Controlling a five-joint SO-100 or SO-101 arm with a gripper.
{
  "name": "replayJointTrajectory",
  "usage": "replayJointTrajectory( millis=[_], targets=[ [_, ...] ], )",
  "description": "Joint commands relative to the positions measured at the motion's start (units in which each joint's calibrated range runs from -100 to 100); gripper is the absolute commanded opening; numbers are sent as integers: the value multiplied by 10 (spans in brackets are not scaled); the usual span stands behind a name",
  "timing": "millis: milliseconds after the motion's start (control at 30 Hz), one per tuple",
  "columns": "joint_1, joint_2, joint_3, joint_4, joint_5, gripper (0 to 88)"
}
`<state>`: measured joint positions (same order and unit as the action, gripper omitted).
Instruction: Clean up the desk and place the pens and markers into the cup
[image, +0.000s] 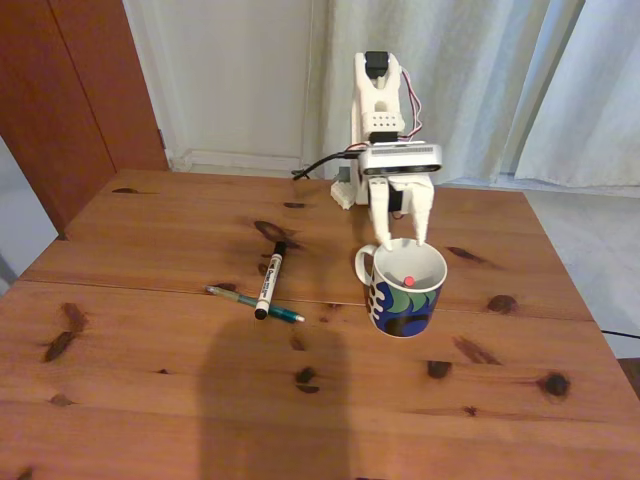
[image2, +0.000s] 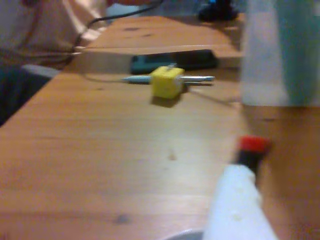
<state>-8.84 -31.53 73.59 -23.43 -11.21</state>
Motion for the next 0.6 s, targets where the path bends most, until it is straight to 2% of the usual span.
replayJointTrajectory(
  millis=[0, 133, 400, 567],
  targets=[
    [26, 5, -70, -13, 2, 156],
    [70, 51, -126, 52, 9, 156],
    [158, 189, -312, 314, 40, 160],
    [194, 278, -395, 383, 55, 156]
  ],
)
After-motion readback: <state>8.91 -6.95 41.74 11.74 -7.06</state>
